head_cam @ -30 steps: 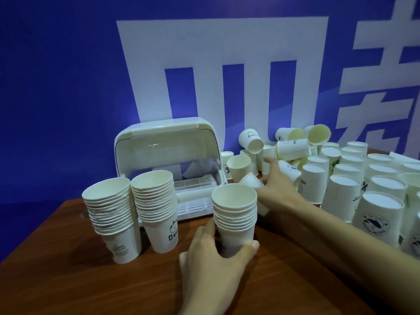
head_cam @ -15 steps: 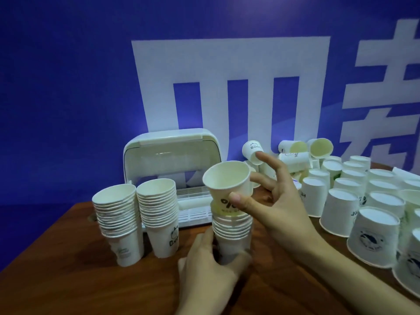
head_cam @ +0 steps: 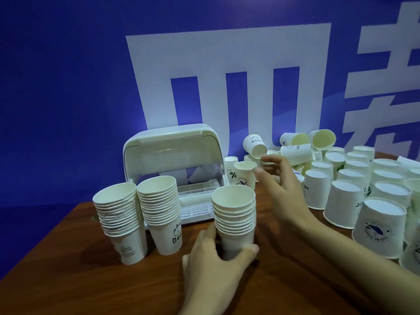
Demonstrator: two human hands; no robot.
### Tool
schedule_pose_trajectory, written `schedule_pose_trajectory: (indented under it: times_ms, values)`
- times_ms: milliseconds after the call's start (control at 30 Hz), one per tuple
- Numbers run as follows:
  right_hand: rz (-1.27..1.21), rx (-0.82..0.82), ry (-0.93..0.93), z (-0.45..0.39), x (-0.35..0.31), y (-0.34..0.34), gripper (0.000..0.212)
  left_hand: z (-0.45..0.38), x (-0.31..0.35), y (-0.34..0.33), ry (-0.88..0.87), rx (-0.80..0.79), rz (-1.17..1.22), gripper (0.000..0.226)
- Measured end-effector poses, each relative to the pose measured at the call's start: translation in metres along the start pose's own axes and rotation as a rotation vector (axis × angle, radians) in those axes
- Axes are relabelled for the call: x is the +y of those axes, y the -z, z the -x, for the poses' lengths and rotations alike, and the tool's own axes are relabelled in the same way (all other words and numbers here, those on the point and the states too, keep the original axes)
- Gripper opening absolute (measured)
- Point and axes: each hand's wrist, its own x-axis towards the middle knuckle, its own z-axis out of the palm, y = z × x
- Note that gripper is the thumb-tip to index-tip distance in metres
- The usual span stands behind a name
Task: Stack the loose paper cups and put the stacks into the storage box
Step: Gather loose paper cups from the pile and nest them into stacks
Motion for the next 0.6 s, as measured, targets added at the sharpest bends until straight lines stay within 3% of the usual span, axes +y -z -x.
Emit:
schedule_pose_trajectory:
  times_ms: [100,200,300,400,500,600]
  values:
    - [0.337,0.078,-0.081,-0.042,0.040,-0.006,0.038,0.000,-0.002,0.002,0.012,0.014,0.003,0.049]
    - [0.557,0.056,-0.183,-0.064,0.068,-0.026,0.066,-0.004,-0.004,0.002,0.025,0.026,-0.002,0.051]
    - [0.585,0.063,-0.333,-0.077,0.083,-0.046,0.092,-0.008,-0.006,0.000,0.034,0.005,-0.010,0.052]
    - [0.634,0.123,-0.353,-0.090,0.094,-0.056,0.095,-0.010,-0.008,0.000,0.004,0.008,-0.027,0.049]
    - [0.588,0.181,-0.237,-0.093,0.091,-0.056,0.084,-0.010,-0.007,0.002,-0.004,0.009,-0.027,0.049]
    - [0.351,0.160,-0.058,-0.081,0.064,-0.045,0.083,-0.010,-0.007,0.000,0.013,0.005,-0.030,0.052]
